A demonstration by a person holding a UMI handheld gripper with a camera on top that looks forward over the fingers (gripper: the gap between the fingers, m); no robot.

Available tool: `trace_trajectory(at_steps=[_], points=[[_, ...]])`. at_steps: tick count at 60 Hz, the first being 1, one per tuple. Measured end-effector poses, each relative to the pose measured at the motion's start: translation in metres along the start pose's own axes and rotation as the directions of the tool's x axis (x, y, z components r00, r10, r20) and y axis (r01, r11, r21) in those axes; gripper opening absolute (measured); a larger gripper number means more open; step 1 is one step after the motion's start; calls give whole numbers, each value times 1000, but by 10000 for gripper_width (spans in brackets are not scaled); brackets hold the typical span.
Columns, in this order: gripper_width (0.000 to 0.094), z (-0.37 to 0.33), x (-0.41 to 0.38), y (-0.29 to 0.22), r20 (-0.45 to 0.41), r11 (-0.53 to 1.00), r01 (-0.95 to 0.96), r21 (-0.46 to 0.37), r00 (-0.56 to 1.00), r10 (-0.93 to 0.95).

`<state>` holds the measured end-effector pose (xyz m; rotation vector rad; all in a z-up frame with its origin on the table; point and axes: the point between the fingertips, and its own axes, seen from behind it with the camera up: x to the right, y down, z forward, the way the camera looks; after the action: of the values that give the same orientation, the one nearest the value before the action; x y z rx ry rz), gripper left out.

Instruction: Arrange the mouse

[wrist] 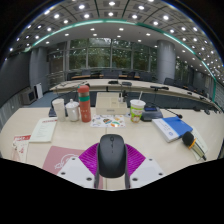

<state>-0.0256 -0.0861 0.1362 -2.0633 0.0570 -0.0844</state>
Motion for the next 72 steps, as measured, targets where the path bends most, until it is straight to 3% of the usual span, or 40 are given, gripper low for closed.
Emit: trace_trajectory(at_steps=[10, 22, 31, 37, 40, 56, 72], points=[[343, 23, -112, 43, 97, 996, 48, -70, 994, -41], [358, 59, -158, 111, 93, 987, 36, -159, 995, -21], [503, 61, -163, 126, 95, 983, 34, -180, 995, -17], [876, 42, -159, 115, 75, 982, 27, -186, 997, -13], [838, 23, -157, 102, 61, 985, 22, -170, 998, -12], [858, -111, -154, 49, -17, 996, -1, -95, 1000, 0], [857, -231, -161, 71, -21, 998, 4, -67, 1000, -6]])
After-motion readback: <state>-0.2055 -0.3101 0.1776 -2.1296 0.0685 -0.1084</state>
